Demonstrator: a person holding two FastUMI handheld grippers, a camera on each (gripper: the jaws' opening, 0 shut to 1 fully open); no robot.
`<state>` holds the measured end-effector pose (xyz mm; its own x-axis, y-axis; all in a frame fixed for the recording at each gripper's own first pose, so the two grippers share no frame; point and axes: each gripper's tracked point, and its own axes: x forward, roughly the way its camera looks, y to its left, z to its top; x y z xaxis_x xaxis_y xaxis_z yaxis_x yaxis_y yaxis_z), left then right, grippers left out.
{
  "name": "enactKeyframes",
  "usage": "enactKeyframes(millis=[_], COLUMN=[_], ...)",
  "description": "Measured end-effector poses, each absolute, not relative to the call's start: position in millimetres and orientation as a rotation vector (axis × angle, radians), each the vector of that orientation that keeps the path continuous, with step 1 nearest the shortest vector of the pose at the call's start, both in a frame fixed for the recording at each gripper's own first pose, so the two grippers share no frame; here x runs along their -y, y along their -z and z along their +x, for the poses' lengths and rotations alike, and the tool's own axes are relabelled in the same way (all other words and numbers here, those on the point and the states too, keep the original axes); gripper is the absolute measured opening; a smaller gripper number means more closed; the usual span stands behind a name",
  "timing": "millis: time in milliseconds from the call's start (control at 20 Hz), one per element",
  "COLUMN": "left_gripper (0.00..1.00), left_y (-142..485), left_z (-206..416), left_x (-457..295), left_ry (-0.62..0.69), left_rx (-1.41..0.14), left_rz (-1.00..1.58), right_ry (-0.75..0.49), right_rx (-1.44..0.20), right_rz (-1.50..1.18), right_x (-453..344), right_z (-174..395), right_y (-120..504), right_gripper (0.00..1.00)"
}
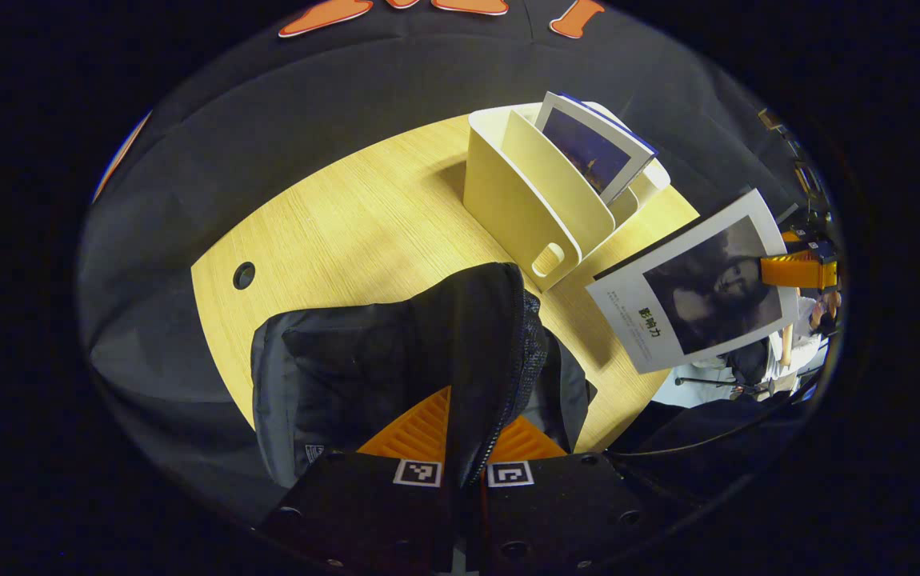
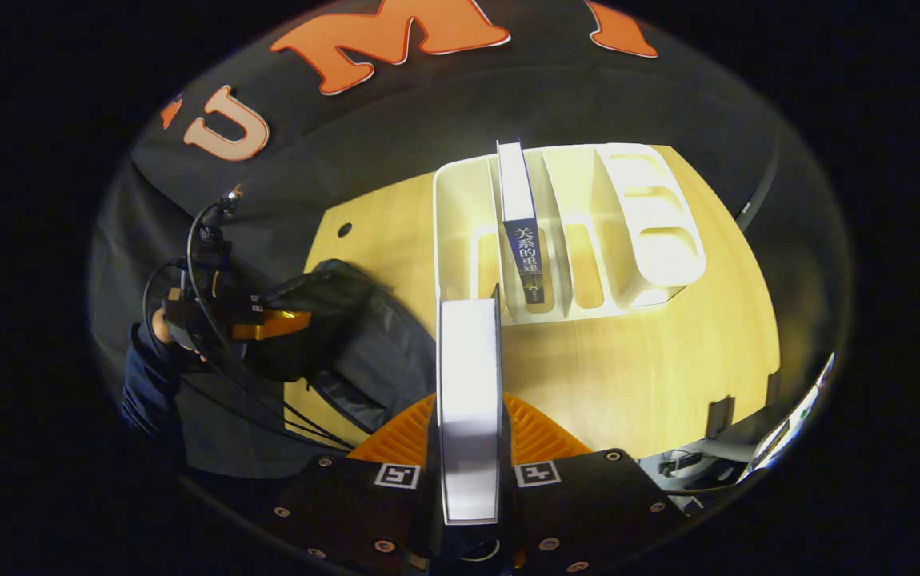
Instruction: Open the schoolbag, grab two books from the bookshelf and put them into the schoolbag.
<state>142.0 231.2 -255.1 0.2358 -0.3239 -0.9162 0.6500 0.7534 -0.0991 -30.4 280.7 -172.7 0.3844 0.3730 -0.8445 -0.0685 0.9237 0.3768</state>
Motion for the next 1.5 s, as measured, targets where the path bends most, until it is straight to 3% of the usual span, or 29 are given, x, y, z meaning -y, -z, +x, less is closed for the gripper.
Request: enactKeyframes(millis=[850,1500], left_gripper=[0.06,0.06], left_y=[233,230], left_z=[139,129], left_x=[-227,-227], left_ry=[0.653,0.641], left_rx=[-1.084,-1.055], left_rz=[0.18,0.025], right_ry=[-0.445,-0.447], right_rx=[-1.058,-0.97], right_rz=[0.88,0.968], right_x=[-393,-481], right_z=[-20,-1], right_y=[229,276], right_gripper=[0.27,0.26])
